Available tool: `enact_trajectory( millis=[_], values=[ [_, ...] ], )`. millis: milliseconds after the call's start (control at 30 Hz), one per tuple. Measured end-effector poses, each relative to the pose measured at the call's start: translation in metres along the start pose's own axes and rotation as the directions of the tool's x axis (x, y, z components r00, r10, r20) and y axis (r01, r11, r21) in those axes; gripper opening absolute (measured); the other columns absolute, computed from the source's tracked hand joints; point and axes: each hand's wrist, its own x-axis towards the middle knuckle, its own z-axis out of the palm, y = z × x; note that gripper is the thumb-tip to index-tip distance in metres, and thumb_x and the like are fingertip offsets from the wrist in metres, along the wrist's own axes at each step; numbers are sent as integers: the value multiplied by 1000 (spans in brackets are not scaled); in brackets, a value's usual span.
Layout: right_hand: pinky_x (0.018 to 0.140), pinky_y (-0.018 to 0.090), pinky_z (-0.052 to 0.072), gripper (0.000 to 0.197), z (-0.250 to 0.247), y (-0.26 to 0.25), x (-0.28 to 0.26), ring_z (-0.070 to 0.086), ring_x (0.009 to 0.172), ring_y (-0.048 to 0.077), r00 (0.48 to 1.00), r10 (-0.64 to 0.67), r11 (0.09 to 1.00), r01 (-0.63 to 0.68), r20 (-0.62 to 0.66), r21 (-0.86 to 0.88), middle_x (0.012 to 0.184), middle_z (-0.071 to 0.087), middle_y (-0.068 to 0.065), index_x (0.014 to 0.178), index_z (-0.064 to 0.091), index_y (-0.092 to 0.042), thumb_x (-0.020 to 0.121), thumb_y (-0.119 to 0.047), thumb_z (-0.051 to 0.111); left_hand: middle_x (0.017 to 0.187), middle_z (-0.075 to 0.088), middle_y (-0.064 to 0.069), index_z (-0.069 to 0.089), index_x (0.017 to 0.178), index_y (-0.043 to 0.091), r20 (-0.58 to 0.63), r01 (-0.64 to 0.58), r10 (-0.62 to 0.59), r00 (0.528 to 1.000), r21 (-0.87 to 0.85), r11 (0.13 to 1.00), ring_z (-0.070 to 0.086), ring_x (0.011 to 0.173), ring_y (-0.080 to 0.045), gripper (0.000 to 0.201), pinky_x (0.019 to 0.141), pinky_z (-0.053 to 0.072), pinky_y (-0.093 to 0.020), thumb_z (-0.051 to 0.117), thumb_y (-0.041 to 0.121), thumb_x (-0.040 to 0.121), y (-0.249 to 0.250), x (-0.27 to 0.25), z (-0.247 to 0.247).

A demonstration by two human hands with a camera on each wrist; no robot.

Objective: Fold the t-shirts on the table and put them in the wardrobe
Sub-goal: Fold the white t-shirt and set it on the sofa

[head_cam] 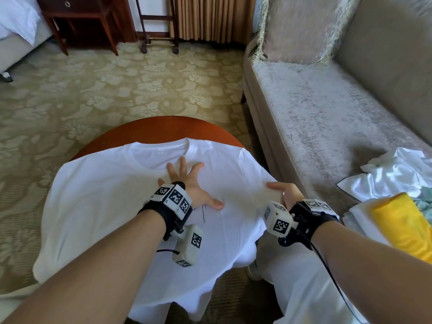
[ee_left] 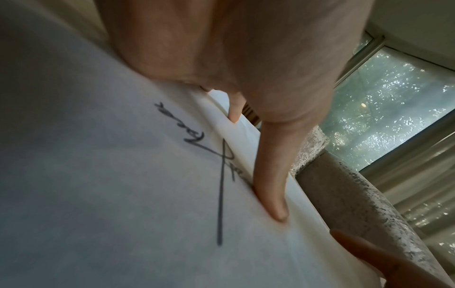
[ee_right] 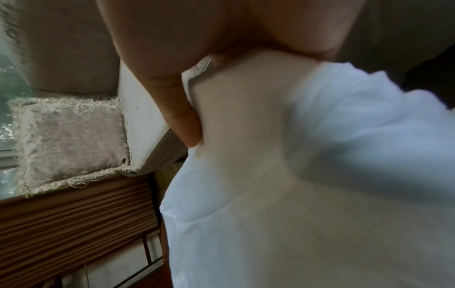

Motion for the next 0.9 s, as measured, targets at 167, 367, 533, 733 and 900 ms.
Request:
enact_trajectory(
  millis=[167, 367, 533, 733, 900],
  values=[
    [64, 38, 48, 22, -5, -9, 0, 62, 65, 32, 995, -73, 996, 76, -65, 42, 74, 68, 16, 104, 62, -1, 87, -16, 61, 157, -32, 5, 0, 150, 48, -3, -1, 1, 1000, -7, 1000, -30, 144, -33, 135, 112, -4, -67, 77, 76, 44, -1, 2, 0],
    [68, 45, 54, 40, -19, -17, -2, 66, 70, 31, 982, -70, 997, 67, -177, -24, 88, 68, 14, 95, 64, -9, 66, -30, 81, 157, -32, 4, 1, 149, 48, -4, 3, -3, 1000, 0, 1000, -29, 144, -34, 134, 111, -2, -67, 77, 77, 43, -1, 2, -1],
    [77, 55, 57, 30, -20, -27, -8, 70, 75, 32, 918, -249, 968, 235, -309, -84, 82, 73, 4, 75, 74, -36, 46, -41, 81, 158, -30, 4, 2, 150, 48, -4, 8, -8, 1000, 24, 1000, -25, 145, -34, 133, 113, 2, -65, 76, 78, 43, 1, -3, -4],
    [74, 31, 57, 16, 24, -44, -52, 69, 79, 17, 804, -546, 827, 473, -234, -304, 75, 71, -6, 80, 74, -31, 68, -23, 79, 158, -30, 1, -1, 150, 48, 12, 12, -13, 1000, 37, 999, -24, 145, -36, 133, 112, 4, -66, 76, 78, 46, 4, -7, -8],
    [60, 16, 43, 27, 62, -29, -56, 57, 72, 5, 777, -630, 570, 466, 4, -677, 79, 62, -12, 101, 67, -29, 77, -23, 77, 157, -32, -1, -3, 152, 46, 18, 14, -14, 1000, 25, 1000, -27, 144, -37, 131, 112, -1, -67, 76, 75, 51, 6, -11, -10]
  ],
)
